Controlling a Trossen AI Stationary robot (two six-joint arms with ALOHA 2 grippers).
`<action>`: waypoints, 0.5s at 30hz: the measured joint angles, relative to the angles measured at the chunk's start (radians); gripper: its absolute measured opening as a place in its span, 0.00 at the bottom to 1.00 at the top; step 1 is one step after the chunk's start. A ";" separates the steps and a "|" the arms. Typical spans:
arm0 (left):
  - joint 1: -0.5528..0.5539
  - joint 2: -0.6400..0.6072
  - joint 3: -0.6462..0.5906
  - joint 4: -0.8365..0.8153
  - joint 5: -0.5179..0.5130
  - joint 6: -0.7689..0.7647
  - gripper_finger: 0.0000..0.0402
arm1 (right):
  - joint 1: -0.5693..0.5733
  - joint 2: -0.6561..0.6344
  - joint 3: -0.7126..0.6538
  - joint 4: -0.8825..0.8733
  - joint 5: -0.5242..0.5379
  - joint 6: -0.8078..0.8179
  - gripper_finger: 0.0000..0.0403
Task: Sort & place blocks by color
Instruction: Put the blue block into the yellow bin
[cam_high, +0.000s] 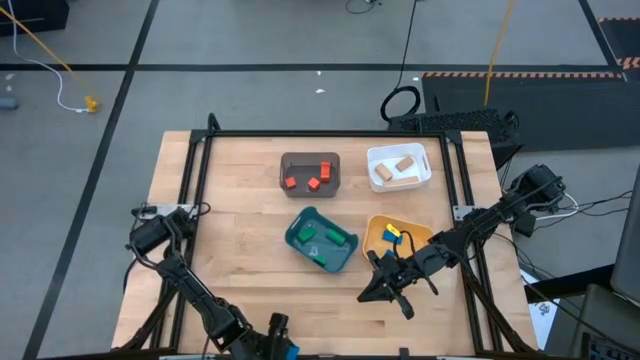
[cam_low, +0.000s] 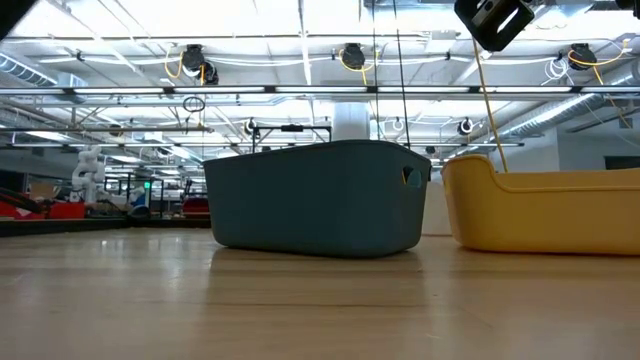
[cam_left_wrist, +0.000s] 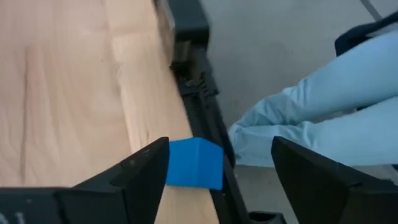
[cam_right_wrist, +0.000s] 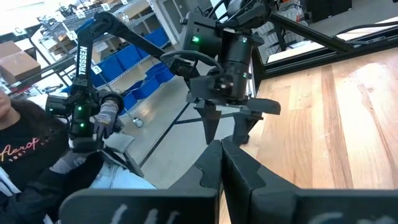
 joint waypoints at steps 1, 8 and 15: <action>-0.001 0.000 0.000 0.007 0.000 0.022 0.71 | 0.000 0.000 0.000 0.000 0.000 0.000 0.00; 0.000 0.034 0.001 0.033 -0.005 0.101 0.72 | 0.000 0.000 0.000 0.000 0.000 0.000 0.00; 0.008 0.061 0.000 0.002 -0.023 0.113 0.71 | 0.000 0.000 0.000 0.000 -0.001 0.000 0.00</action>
